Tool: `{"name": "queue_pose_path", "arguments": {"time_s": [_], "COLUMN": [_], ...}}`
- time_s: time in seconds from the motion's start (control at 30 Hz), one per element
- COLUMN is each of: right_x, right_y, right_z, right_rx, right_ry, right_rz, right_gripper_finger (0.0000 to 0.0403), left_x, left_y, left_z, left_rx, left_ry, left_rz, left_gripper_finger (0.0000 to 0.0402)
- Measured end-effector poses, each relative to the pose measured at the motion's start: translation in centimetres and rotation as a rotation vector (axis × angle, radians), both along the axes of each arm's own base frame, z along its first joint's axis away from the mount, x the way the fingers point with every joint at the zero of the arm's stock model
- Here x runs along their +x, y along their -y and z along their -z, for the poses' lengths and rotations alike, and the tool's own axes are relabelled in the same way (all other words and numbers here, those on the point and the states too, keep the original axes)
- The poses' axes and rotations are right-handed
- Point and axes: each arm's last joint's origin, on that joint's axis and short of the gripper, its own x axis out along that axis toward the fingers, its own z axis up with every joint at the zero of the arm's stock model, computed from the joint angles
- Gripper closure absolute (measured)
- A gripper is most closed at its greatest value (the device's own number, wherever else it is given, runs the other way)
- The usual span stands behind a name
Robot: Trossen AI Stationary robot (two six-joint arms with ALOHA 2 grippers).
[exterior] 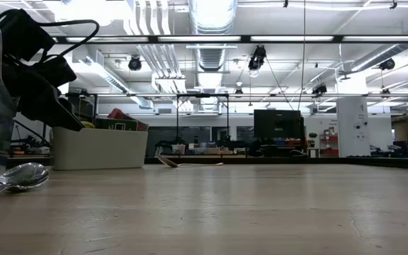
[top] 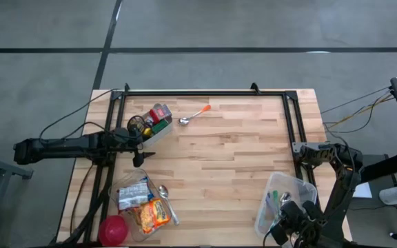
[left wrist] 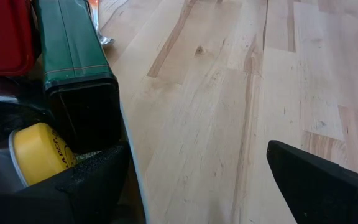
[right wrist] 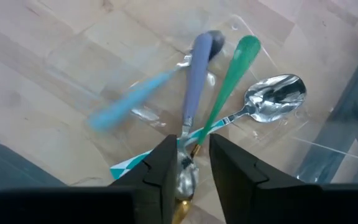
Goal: Pick & Place Food Item
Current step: Put the purple spoon into the white bin, then put the orange spoon into the white bin
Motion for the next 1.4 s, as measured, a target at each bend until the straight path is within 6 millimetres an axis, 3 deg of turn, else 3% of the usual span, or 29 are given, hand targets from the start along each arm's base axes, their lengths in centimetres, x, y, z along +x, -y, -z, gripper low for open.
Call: {"name": "queue_pose_path", "arguments": {"time_s": [0.43, 0.67, 0.83, 1.0, 1.27, 1.4], "right_x": [0.0, 0.5, 0.9, 2.2, 6.4, 9.3], "right_y": [0.0, 0.7, 1.7, 4.0, 9.5, 12.1], "right_z": [-0.4, -5.0, -8.7, -10.5, -11.5, -11.4], "right_rx": [0.004, 0.045, 0.003, -0.139, -0.325, -0.366], "right_ry": [0.0, 0.111, 0.332, 0.475, 0.349, 0.238], "right_rz": [-0.003, -0.003, -0.09, -0.205, -0.29, -0.428], "right_gripper_finger": [0.0294, 0.0294, 0.0294, 0.0294, 0.0294, 0.0294], "left_x": [0.0, 0.0, 0.0, 0.0, 0.0, 0.0], "left_y": [0.0, 0.0, 0.0, 0.0, 0.0, 0.0], "left_z": [0.0, 0.0, 0.0, 0.0, 0.0, 0.0], "left_rx": [0.0, 0.0, 0.0, 0.0, 0.0, 0.0], "left_ry": [0.0, 0.0, 0.0, 0.0, 0.0, 0.0], "left_rz": [0.0, 0.0, 0.0, 0.0, 0.0, 0.0], "left_gripper_finger": [0.0018, 0.0018, 0.0018, 0.0018, 0.0018, 0.0018]}}
